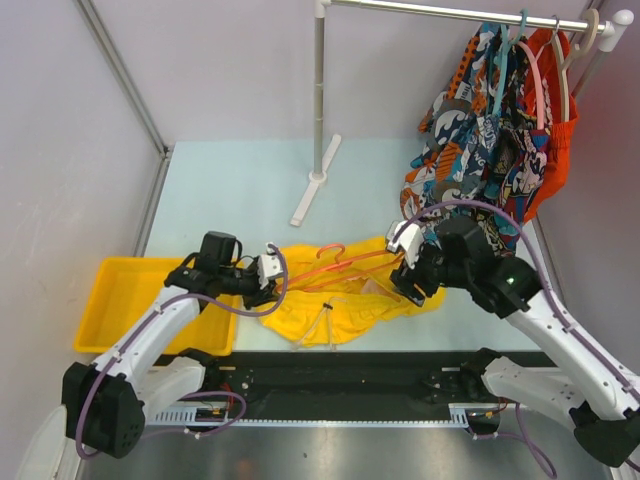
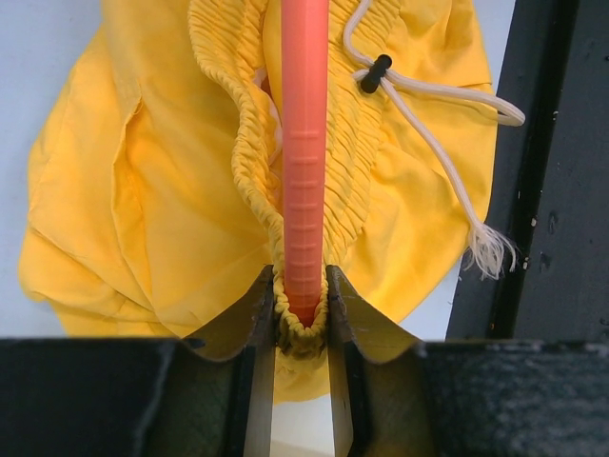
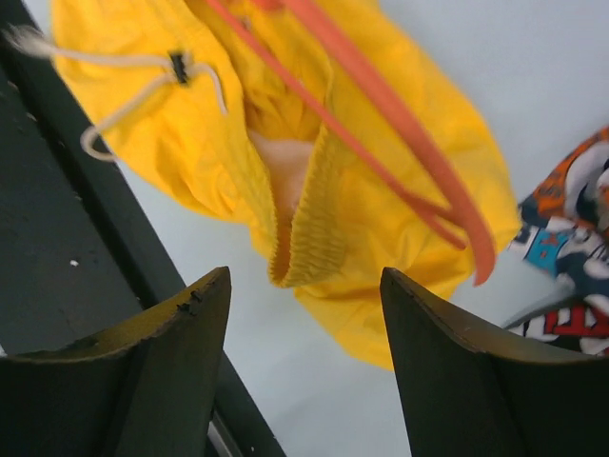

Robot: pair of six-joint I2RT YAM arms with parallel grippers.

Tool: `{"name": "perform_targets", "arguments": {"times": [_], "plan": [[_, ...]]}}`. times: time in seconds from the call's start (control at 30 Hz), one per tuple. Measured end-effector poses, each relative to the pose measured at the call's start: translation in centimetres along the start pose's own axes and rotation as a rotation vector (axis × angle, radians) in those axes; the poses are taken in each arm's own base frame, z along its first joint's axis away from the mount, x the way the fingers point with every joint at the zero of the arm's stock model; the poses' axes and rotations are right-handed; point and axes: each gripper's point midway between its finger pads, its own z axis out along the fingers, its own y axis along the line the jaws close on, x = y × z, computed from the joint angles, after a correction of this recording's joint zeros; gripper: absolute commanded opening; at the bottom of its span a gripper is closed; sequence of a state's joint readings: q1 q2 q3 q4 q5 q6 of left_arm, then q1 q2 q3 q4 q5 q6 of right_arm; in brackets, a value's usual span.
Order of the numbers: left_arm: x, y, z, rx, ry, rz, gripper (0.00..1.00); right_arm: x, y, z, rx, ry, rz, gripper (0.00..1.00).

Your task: Place the shorts on the hanger

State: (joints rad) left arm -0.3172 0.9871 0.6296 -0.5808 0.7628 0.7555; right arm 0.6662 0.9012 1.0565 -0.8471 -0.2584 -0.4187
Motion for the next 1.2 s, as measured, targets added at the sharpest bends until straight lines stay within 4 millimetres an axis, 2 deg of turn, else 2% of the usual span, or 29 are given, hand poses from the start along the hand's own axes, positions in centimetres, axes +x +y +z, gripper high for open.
{"name": "perform_targets", "arguments": {"times": [0.2, 0.27, 0.33, 0.47, 0.6, 0.67, 0.77, 0.87, 1.03, 1.2], "plan": [[-0.1, 0.3, 0.2, -0.004, -0.001, -0.025, 0.00, 6.2, 0.0, 3.8, 0.046, 0.090, 0.027, 0.66], [-0.1, 0.4, 0.2, -0.006, -0.002, -0.030, 0.00, 6.5, 0.2, 4.7, 0.051, 0.088, 0.010, 0.63], [-0.2, 0.5, 0.2, -0.008, -0.004, -0.032, 0.00, 6.4, 0.1, 5.7, 0.059, 0.086, -0.007, 0.55], [-0.2, 0.5, 0.1, -0.010, -0.005, -0.039, 0.00, 6.6, -1.0, 7.1, 0.106, 0.090, -0.017, 0.49], [0.0, 0.7, -0.1, -0.018, -0.002, -0.050, 0.00, 7.1, -2.1, 7.4, 0.161, 0.102, -0.029, 0.48], [0.3, 0.9, -0.4, -0.026, 0.000, -0.069, 0.00, 8.0, -2.8, 7.3, 0.188, 0.122, -0.018, 0.43], [0.5, 1.1, -1.0, -0.033, -0.007, -0.092, 0.00, 9.7, -4.3, 6.9, 0.229, 0.152, 0.025, 0.28], [0.2, 1.1, -1.8, -0.025, -0.039, -0.109, 0.00, 11.0, -6.3, 6.4, 0.261, 0.141, 0.110, 0.01], [-0.6, 0.9, -2.8, -0.009, -0.083, -0.079, 0.00, 10.5, -7.2, 6.3, 0.235, 0.073, 0.163, 0.00], [-0.1, -0.2, -3.2, 0.030, -0.073, -0.019, 0.00, 10.2, -8.3, 6.0, 0.236, 0.019, 0.222, 0.00]]}}
